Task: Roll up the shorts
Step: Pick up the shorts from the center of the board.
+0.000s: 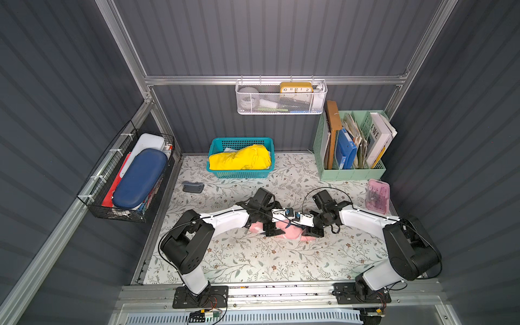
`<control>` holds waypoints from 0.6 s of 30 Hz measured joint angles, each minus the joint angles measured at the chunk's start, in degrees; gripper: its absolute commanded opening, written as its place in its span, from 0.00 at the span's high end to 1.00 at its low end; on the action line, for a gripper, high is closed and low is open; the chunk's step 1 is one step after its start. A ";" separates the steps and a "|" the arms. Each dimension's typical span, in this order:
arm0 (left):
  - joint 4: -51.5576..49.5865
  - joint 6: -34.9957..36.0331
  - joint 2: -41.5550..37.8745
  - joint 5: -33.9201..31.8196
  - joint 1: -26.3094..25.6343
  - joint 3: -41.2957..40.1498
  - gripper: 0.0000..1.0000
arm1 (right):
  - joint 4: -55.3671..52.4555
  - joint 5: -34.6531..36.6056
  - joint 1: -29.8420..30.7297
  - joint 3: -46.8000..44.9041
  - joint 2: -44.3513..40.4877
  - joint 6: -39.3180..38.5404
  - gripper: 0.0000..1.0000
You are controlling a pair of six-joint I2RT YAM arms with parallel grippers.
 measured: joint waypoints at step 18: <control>-1.81 -1.49 -8.24 -3.34 2.62 -5.11 0.00 | 0.37 -1.97 -0.20 0.00 -0.22 -0.48 0.53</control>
